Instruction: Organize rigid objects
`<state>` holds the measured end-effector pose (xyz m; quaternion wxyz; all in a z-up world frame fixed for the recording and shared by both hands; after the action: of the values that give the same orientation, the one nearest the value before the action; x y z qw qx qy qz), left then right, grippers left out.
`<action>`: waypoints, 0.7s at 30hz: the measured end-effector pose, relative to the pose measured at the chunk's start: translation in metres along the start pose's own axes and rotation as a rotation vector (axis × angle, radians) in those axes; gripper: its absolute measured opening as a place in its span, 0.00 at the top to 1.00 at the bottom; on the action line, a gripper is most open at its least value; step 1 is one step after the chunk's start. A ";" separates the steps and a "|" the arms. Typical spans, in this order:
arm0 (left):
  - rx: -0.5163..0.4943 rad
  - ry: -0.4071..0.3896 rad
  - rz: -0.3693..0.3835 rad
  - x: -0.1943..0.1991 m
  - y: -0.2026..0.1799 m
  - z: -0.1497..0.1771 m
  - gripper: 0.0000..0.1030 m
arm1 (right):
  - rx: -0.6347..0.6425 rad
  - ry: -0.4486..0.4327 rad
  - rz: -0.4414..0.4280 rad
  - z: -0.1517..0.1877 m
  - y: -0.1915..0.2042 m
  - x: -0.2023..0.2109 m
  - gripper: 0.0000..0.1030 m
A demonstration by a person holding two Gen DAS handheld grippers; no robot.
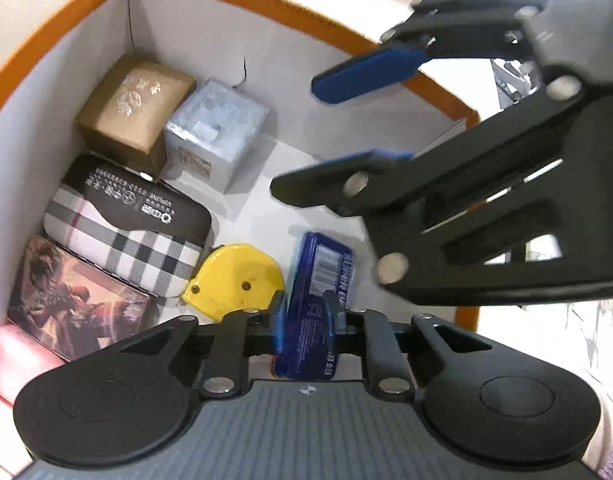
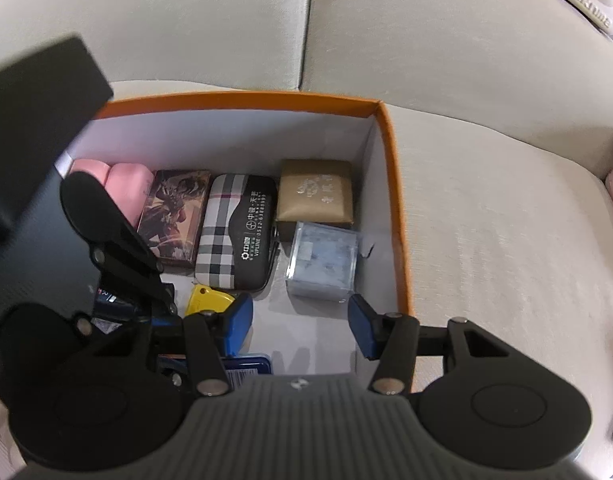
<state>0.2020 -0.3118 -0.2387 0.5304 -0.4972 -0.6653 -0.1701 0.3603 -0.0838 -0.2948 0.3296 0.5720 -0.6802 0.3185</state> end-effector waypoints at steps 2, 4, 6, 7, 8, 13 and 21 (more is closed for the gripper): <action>0.025 -0.021 -0.006 -0.002 0.001 -0.001 0.82 | -0.001 -0.002 0.003 0.001 0.000 0.004 0.47; 0.061 -0.031 -0.005 0.000 0.002 -0.002 0.83 | -0.005 -0.001 0.007 0.005 0.001 0.005 0.47; 0.069 -0.042 -0.020 0.006 0.002 -0.002 0.83 | -0.006 0.000 0.011 0.012 0.003 0.010 0.47; 0.069 -0.049 -0.026 0.011 0.001 -0.001 0.83 | -0.008 0.002 0.012 0.013 0.003 0.011 0.47; 0.070 -0.058 -0.031 0.017 0.000 -0.001 0.83 | -0.009 0.002 0.012 0.015 0.004 0.013 0.47; 0.077 -0.107 -0.091 0.056 -0.004 0.011 0.83 | -0.010 0.002 0.011 0.008 0.032 0.021 0.47; 0.147 -0.330 -0.250 0.126 -0.009 0.014 0.83 | -0.016 -0.054 0.007 0.015 0.035 0.070 0.47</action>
<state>0.1943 -0.2445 -0.1307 0.4239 -0.3917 -0.8102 -0.1019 0.3153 -0.1311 -0.2489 0.3146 0.5755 -0.6934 0.2983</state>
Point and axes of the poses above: each gripper's, at about its wrist camera, not at the fingertips, and x roughly against the way its jaws point, y to its left, z to its underside, the point moved 10 cm from there along -x, roughly the way its jaws point, and after that the axes turned 7 degrees about -y, right-handed, at the moved point
